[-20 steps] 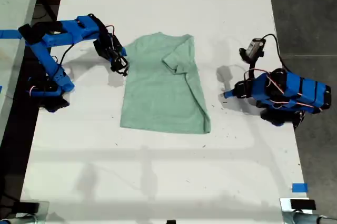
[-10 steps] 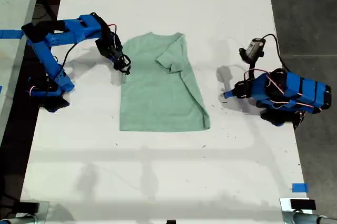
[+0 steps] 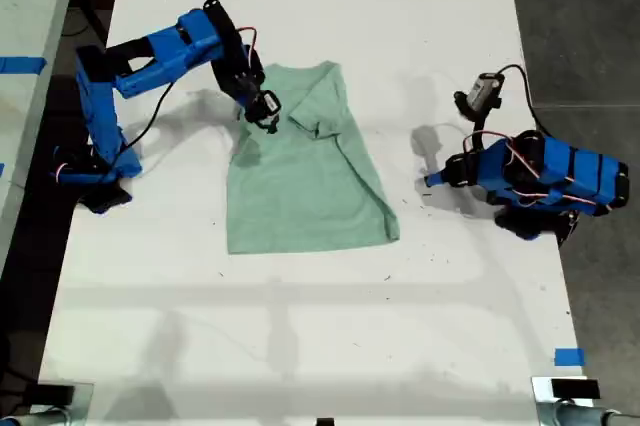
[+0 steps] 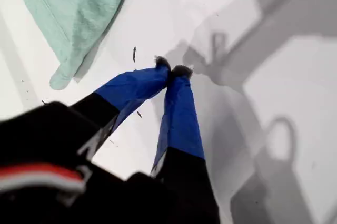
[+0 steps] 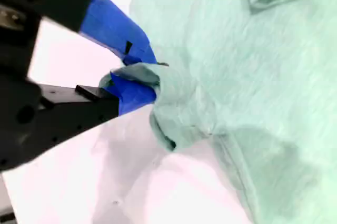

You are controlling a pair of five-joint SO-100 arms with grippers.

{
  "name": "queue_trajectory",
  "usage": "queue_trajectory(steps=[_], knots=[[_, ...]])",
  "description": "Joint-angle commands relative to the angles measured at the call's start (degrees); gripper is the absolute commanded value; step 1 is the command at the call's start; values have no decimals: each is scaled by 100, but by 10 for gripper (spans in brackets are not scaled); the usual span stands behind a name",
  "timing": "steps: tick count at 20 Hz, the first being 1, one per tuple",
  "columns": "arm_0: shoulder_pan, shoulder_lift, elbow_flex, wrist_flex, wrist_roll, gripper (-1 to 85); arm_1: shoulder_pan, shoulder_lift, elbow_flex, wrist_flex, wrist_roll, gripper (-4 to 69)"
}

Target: Fold t shirt

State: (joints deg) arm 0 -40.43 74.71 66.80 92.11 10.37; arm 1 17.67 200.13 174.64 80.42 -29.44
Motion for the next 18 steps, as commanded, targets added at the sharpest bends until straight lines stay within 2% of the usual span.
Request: queue_trajectory(steps=[1, 5, 10, 11, 12, 13, 16, 18], knots=[[378, -431, -1301, -26, 105, -2, -18, 53, 220, -114, -97, 28], [747, -765, -1371, -765, 334, -2, -9, 53, 220, -114, -105, 28], [1116, -1213, -1397, -1591, 967, 1, -9, 53, 220, -114, -114, 28], [1178, -1327, -1424, -1705, 1169, 73, -9, 53, 211, -114, -114, 28], [1222, -1450, -1450, -1731, 1389, 276, -9, 53, 211, -114, -114, 28], [1248, -1564, -1450, -1758, 1538, 434, -9, 53, 211, -114, -114, 28], [1283, -1652, -1468, -1635, 1679, 311, -9, 53, 211, -114, -114, 28], [1239, -1292, -1459, -1327, 1494, 271, 0, 53, 211, -114, -114, 28]])
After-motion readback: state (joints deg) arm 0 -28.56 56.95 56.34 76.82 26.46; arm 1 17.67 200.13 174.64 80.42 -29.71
